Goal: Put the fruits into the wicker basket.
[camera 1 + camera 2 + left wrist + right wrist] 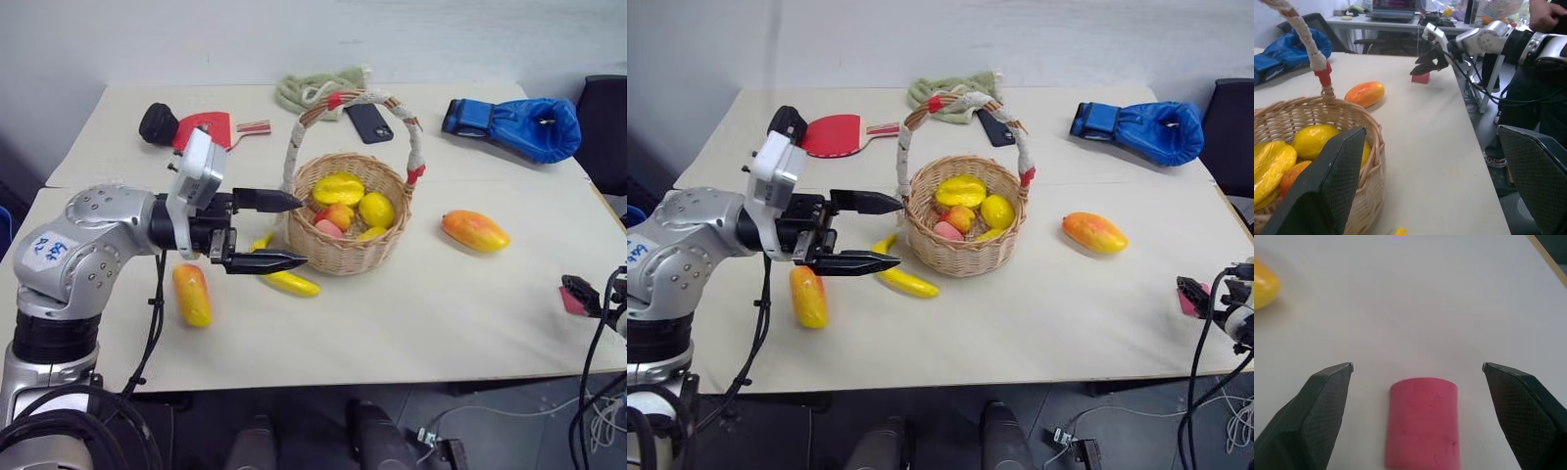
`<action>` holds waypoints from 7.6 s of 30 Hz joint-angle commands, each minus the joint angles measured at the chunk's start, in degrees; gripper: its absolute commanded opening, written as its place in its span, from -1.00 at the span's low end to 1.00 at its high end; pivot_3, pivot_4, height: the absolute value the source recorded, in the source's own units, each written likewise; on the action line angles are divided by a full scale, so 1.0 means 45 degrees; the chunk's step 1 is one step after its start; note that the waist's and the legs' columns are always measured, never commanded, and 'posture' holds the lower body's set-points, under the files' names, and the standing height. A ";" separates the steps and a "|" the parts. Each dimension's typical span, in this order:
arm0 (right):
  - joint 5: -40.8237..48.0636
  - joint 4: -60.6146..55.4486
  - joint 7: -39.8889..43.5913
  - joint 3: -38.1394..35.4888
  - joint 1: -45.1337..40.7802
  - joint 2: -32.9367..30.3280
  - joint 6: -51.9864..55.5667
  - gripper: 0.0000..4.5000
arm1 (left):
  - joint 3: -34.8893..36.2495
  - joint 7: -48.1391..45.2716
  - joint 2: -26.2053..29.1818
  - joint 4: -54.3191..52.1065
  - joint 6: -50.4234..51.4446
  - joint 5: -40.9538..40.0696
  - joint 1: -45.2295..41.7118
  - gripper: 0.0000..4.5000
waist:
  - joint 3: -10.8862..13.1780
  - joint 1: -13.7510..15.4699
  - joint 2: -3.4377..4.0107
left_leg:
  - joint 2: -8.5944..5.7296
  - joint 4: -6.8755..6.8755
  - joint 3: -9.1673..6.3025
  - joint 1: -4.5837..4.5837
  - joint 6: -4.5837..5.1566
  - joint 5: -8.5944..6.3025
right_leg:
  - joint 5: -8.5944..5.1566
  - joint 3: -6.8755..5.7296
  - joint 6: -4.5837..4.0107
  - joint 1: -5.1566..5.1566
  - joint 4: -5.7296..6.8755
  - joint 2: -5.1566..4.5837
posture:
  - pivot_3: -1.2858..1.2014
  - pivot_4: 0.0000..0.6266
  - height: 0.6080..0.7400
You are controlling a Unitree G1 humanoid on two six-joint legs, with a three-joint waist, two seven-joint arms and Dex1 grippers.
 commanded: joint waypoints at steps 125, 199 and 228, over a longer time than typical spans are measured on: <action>0.6099 -0.8416 0.2225 0.4330 -0.2780 -0.0505 0.1151 1.00 | 0.2582 1.0802 0.0661 0.3106 1.0367 -0.4771 -0.0546 0.99 | 0.0011 0.0419 -0.0130 | -0.0010 -0.0009 -0.0200 -0.0047 -0.0068 0.0009 | -0.0035 -0.0167 -0.0058 0.0004 0.0077 -0.0028 | 0.03 -0.52 1.00; 0.7814 -1.0769 0.0136 0.2199 -0.0840 -0.1120 0.1262 1.00 | 0.1386 1.5209 -0.7529 1.0551 0.9065 -0.2441 -0.9509 0.19 | 0.0004 0.0528 -0.0153 | -0.0045 -0.0026 -0.0250 -0.0094 -0.0123 0.0018 | -0.0037 -0.0202 -0.0036 0.0007 -0.0050 -0.0024 | 0.03 -0.52 1.00; 0.3356 -0.5866 0.1977 -0.3472 0.4553 -0.1433 0.0746 1.00 | -0.1050 -0.2149 0.0844 0.1516 0.0490 -0.1200 -0.3296 0.46 | 0.0003 0.0815 -0.0152 | -0.0051 0.0059 -0.0190 -0.0049 -0.0005 -0.0050 | -0.0162 -0.0174 -0.0314 0.0082 -0.0081 -0.0037 | 0.03 -0.52 1.00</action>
